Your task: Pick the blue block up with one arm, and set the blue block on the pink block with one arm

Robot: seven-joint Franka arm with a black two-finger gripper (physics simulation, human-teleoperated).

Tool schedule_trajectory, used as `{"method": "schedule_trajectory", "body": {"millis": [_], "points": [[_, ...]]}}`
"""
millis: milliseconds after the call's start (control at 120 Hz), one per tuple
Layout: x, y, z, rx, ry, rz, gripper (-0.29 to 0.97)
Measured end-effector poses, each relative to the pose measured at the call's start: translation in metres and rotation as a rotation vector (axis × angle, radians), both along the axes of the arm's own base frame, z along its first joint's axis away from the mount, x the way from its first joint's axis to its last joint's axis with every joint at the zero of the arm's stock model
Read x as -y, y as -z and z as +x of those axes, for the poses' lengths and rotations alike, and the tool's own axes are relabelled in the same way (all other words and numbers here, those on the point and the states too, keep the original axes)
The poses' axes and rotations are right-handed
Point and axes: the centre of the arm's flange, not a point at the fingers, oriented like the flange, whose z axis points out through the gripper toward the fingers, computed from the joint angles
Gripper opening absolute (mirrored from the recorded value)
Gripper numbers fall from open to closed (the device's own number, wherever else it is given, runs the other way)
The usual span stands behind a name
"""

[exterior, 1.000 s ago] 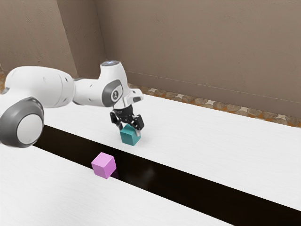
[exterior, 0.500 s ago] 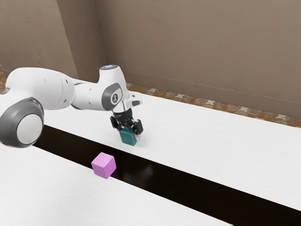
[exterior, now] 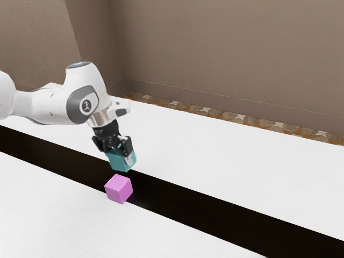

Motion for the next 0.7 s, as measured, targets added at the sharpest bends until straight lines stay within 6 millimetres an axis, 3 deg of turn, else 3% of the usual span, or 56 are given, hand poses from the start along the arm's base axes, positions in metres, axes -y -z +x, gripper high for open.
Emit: {"method": "schedule_trajectory", "body": {"millis": [108, 342, 700], "points": [[0.007, -0.001, -0.032, -0.022, -0.005, -0.004, 0.34], [0.021, -0.001, -0.074, -0.048, -0.018, -0.007, 0.34], [0.008, 0.032, -0.060, -0.111, -0.054, 0.031, 0.34]]}}
